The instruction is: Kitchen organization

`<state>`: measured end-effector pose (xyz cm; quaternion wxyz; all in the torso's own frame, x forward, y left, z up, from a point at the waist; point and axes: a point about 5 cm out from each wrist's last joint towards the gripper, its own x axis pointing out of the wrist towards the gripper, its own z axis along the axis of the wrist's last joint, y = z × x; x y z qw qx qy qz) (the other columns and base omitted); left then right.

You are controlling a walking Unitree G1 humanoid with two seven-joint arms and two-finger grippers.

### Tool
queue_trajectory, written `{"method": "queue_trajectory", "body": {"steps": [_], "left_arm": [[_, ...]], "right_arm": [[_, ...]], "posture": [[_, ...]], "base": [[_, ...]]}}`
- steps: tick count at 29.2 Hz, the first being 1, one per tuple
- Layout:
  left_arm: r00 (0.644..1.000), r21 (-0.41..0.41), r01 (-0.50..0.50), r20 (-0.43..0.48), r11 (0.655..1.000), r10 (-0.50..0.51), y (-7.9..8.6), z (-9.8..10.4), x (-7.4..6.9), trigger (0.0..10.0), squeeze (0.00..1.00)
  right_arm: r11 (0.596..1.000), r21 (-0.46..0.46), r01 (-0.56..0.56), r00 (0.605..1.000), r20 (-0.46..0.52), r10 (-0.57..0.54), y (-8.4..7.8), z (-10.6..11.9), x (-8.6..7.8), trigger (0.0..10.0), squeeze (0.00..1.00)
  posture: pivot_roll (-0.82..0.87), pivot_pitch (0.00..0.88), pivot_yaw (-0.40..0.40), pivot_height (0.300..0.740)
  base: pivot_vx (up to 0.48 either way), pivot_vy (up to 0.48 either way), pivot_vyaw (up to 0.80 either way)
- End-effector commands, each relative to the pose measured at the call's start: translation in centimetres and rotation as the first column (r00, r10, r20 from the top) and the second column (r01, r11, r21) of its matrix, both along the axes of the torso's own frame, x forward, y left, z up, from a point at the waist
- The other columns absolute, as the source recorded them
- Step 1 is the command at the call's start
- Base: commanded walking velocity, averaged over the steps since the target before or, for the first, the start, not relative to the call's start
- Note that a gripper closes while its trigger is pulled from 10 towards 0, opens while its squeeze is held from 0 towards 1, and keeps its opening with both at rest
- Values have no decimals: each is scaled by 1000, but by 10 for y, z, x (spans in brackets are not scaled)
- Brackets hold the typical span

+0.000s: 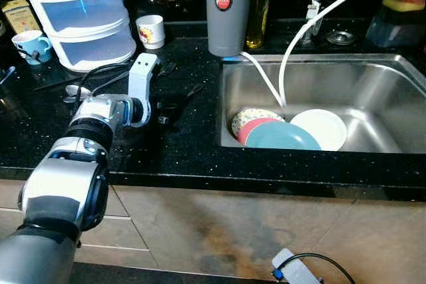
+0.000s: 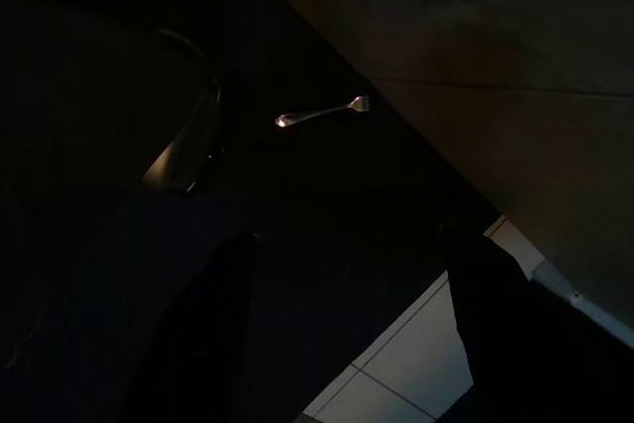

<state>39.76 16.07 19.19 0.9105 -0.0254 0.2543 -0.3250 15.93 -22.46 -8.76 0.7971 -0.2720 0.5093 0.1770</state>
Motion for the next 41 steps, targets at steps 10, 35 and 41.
{"method": "queue_trajectory", "body": {"steps": [10,35,41], "left_arm": [[973,-366,-21,205,930,103,4,49,9,0,0],[724,-612,689,612,388,-319,-42,105,-67,10000,0],[782,-560,603,556,568,-283,-43,101,-53,10000,0]], "right_arm": [[1000,-4,3,1000,12,-3,0,1,3,10000,0],[998,62,16,998,-64,-12,5,-4,-7,10000,0],[999,46,6,999,-42,-4,6,-3,-5,10000,0]], "posture": [[-30,5,15,740],[-45,18,41,740],[-54,1,57,740]], "base": [[0,0,0],[0,0,-313],[0,0,-781]]}}
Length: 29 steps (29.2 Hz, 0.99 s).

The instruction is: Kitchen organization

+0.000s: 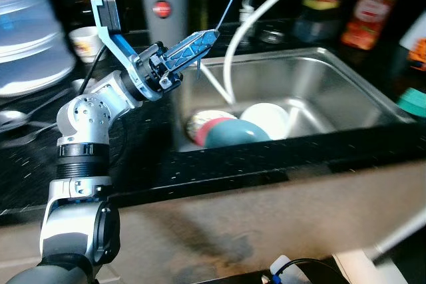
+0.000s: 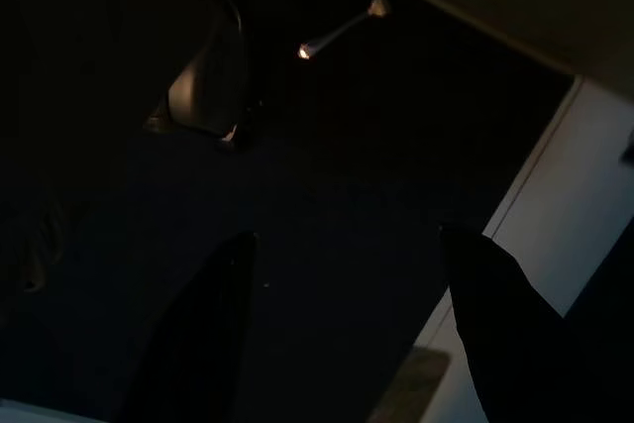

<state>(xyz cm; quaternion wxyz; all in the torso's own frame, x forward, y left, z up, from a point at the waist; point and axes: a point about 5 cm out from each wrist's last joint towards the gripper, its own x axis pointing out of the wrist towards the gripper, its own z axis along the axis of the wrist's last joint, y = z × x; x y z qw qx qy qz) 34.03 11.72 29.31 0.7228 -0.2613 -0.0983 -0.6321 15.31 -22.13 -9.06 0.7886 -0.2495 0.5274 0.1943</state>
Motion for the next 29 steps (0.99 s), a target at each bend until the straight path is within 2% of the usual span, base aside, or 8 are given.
{"method": "queue_trajectory", "body": {"steps": [1,7,9,11,14,17,28,29], "left_arm": [[993,125,-121,10,985,121,-1,-4,11,10000,0],[952,343,-304,144,889,270,-7,-16,25,10000,0],[923,475,-378,258,795,285,-15,-25,32,10000,0],[885,619,-450,404,644,230,-24,-40,39,10000,0],[860,703,-484,492,522,135,-33,-55,46,10000,0],[855,717,-485,509,500,99,-36,-58,47,10000,0],[749,728,-648,662,223,18,-32,-75,61,10000,0],[735,721,-670,678,180,21,-28,-77,63,10000,1000]], "right_arm": [[1000,2,6,1000,19,-6,2,0,2,10000,0],[1000,-1,8,1000,22,-8,3,0,2,10000,0],[1000,0,11,1000,17,-11,3,0,1,10000,0],[1000,-1,13,1000,16,-13,2,0,1,10000,0],[1000,4,24,1000,7,-24,2,-1,-2,10000,0],[1000,2,28,999,20,-28,1,-1,-2,10000,0],[1000,-7,23,999,26,-23,0,-3,-8,10000,0],[1000,-7,23,999,25,-22,0,-3,-9,10000,0]], "posture": [[-54,0,64,740],[-62,6,63,740],[-68,6,65,740],[-74,27,70,740],[-84,45,76,740],[-96,54,85,740],[-122,90,97,740],[-122,97,97,740]], "base": [[0,0,0],[0,0,0],[0,0,0],[0,0,-656],[0,0,-750],[0,0,-775],[0,0,0],[0,0,0]]}}
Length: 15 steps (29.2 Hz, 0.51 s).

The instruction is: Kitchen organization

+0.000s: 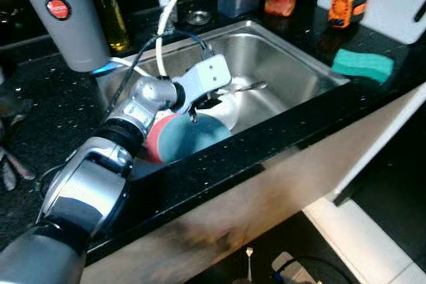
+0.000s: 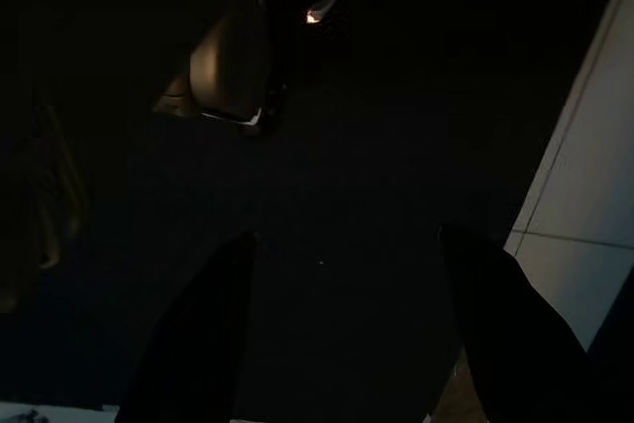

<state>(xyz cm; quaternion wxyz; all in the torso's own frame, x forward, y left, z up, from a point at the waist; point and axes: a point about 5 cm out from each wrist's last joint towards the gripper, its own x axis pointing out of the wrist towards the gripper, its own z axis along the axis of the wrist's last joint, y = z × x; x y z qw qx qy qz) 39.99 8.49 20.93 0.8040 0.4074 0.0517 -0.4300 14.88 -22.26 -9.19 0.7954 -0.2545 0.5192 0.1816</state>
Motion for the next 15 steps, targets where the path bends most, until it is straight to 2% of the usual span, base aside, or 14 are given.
{"method": "queue_trajectory", "body": {"steps": [1,5,11,12,13,14,15], "left_arm": [[998,48,-20,55,999,17,4,7,4,10000,1000],[999,73,-24,41,997,21,5,0,3,10000,1000],[1000,30,-5,31,1000,4,2,2,3,10000,1000],[999,-2,-4,52,1000,4,1,10,4,10000,416],[998,-24,-3,67,1000,4,1,16,5,10000,416],[996,-82,-11,87,997,18,3,27,7,10000,0],[992,-155,-26,114,988,44,7,41,9,10000,0]], "right_arm": [[1000,8,9,1000,-4,-9,2,-2,-4,10000,0],[1000,8,7,1000,-5,-7,2,-2,-5,10000,0],[1000,10,9,1000,-2,-9,3,-2,-4,10000,0],[1000,14,8,1000,1,-8,4,-2,-4,10000,0],[1000,16,7,1000,4,-7,4,-2,-3,10000,0],[999,35,12,1000,3,-12,5,-2,-3,10000,0],[998,62,16,1000,4,-17,8,-1,-2,10000,0]], "posture": [[-122,97,97,740],[-124,101,99,740],[-120,98,104,740],[-117,97,104,740],[-112,94,104,740],[-108,90,103,740],[-99,82,101,740]], "base": [[0,0,0],[0,0,0],[0,0,0],[0,0,0],[0,0,0],[0,0,0],[0,0,0]]}}
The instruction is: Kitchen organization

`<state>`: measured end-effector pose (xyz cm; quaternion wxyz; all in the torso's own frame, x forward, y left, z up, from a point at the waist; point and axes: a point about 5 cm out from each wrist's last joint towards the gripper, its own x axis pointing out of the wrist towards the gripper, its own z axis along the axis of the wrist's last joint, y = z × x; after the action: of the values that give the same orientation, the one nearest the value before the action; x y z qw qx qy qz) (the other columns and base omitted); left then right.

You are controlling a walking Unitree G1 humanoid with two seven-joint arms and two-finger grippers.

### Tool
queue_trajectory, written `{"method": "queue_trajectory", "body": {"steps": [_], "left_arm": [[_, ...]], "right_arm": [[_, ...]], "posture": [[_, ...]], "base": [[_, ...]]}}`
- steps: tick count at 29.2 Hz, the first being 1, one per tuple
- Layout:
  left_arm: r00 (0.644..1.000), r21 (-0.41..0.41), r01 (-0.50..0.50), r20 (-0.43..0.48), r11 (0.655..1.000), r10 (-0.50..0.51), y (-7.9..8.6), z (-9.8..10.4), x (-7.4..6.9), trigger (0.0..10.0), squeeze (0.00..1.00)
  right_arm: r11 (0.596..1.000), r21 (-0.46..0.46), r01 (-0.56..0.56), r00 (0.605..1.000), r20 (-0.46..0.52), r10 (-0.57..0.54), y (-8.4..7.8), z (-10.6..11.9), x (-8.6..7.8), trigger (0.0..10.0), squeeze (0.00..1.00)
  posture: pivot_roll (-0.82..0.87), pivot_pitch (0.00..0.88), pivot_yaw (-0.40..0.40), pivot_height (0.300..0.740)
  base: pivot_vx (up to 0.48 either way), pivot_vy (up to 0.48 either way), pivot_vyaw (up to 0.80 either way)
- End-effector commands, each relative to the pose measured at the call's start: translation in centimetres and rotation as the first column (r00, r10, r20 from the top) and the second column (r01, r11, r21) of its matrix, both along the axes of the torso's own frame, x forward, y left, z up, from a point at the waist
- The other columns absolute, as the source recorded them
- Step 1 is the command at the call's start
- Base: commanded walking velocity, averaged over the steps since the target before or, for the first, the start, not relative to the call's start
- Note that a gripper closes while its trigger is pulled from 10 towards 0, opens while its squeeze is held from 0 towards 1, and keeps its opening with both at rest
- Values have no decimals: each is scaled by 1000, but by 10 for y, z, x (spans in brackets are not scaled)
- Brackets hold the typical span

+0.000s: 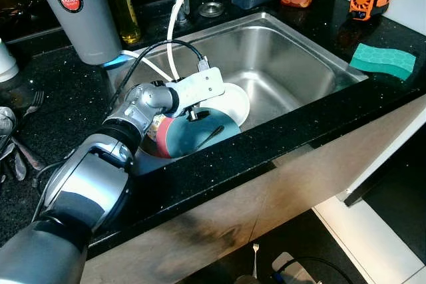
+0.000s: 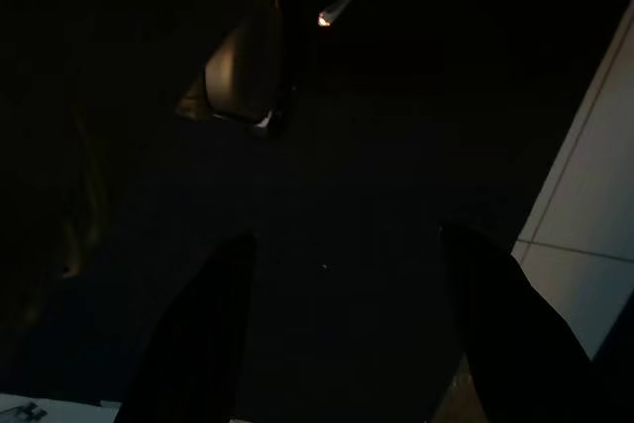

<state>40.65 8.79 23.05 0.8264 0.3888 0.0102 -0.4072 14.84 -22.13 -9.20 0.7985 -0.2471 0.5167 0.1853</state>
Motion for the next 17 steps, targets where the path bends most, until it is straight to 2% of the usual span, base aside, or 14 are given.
{"method": "queue_trajectory", "body": {"steps": [1,3,4,6,9,10,11,12,14,17], "left_arm": [[999,-72,-9,46,997,13,4,20,3,10000,0],[993,-164,-55,95,985,71,15,37,6,10000,0],[993,-164,-55,95,985,71,15,37,6,10000,0],[980,-250,-110,133,962,146,30,49,8,10000,0],[952,-408,-207,126,889,279,59,47,7,10000,0],[952,-408,-207,126,889,279,59,47,7,10000,0],[946,-450,-227,110,864,306,66,44,5,10000,0],[926,-522,-282,72,805,370,77,33,-1,10000,0],[926,-522,-282,72,805,370,77,33,-1,10000,0],[897,-523,-360,34,773,441,86,13,-16,10000,0]], "right_arm": [[999,44,15,1000,1,-15,6,-1,-1,10000,0],[998,61,4,1000,0,-4,8,-1,0,10000,0],[998,61,4,1000,0,-4,8,-1,0,10000,0],[997,76,1,1000,-5,0,10,-1,1,10000,0],[997,80,-18,1000,-15,19,11,0,4,10000,0],[997,80,-18,1000,-15,19,11,0,4,10000,0],[997,79,-26,999,-17,27,11,0,4,10000,0],[996,81,-28,999,-19,30,11,1,5,10000,0],[996,81,-28,999,-19,30,11,1,5,10000,0],[996,84,-34,999,-24,36,10,1,6,10000,0]], "posture": [[-99,82,101,740],[-86,71,92,740],[-86,71,92,740],[-71,63,87,740],[-46,40,71,740],[-46,40,71,740],[-42,37,67,740],[-26,22,54,740],[-26,22,54,740],[-12,6,42,740]], "base": [[0,0,0],[0,0,0],[0,0,0],[0,0,300],[0,0,800],[0,0,800],[0,0,800],[0,0,800],[0,0,800],[0,0,800]]}}
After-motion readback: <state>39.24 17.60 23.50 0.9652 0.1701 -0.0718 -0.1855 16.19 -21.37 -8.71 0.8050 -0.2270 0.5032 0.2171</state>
